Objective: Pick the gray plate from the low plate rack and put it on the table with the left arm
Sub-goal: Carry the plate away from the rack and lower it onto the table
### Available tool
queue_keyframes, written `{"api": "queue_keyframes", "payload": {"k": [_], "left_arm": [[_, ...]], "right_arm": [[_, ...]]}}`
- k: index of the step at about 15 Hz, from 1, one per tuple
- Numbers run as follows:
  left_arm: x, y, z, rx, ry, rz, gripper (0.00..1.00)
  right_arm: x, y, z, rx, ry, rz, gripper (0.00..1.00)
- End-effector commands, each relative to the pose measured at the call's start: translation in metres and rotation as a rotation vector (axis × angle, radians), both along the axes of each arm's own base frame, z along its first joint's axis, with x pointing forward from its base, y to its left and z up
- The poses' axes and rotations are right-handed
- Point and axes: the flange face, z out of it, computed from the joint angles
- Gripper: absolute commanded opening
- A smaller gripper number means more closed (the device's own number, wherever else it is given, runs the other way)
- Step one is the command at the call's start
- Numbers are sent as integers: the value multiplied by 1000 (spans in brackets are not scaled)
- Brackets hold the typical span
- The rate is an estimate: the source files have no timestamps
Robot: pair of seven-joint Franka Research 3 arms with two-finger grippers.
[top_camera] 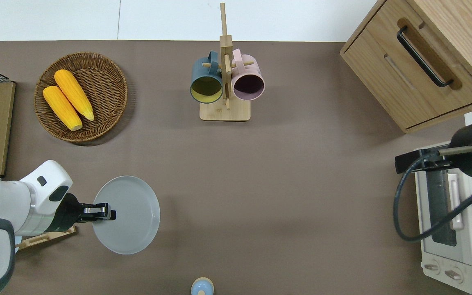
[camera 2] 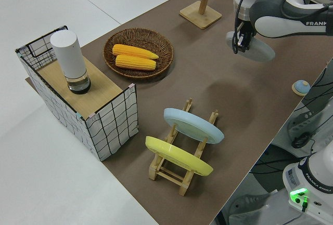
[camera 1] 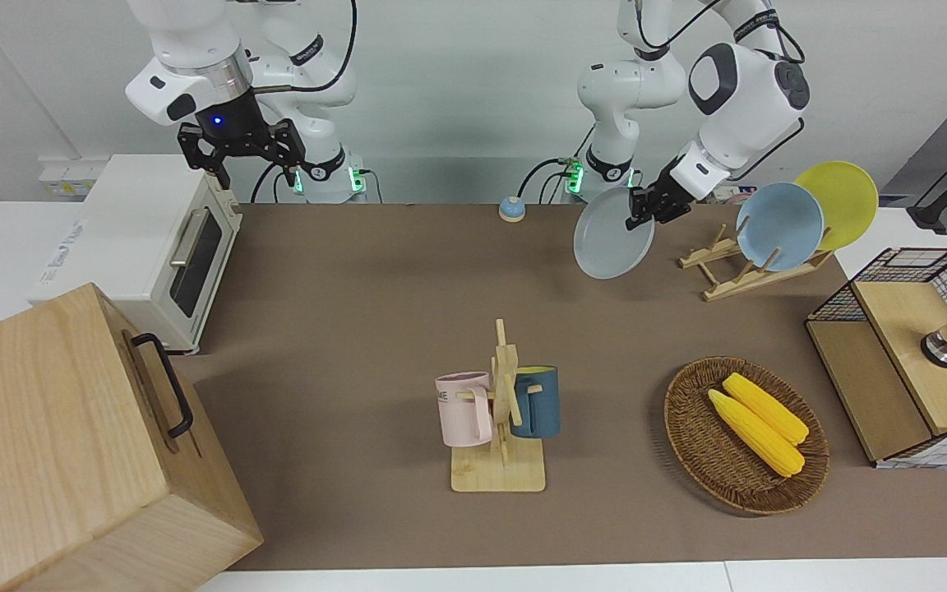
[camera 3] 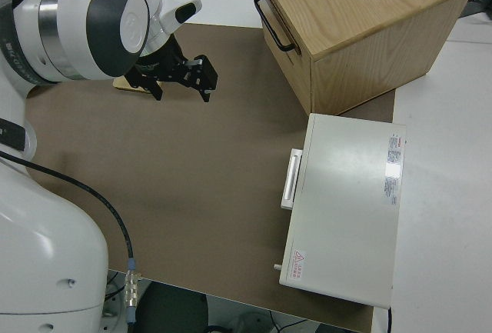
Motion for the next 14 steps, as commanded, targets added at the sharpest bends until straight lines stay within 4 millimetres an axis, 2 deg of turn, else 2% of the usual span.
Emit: {"api": "queue_keyframes", "payload": {"k": [1,2,5,9,14], "left_arm": [[-3,-5,-10,-2,-32,20,0],[-3,-6,-17,4,-31,21,0],[-1,-6,-20,12,-43,23,0],[7,-2,-55,20,-27,26,0],[13,1,-73,30,-27,5,0]], "right_arm": [[-3,1,3,6,7,1,990],[-3,1,3,6,7,2,990],[-3,1,3,6,7,0,987],[-3,1,3,6,7,1,990],[-2,0,3,6,7,-2,990]]}}
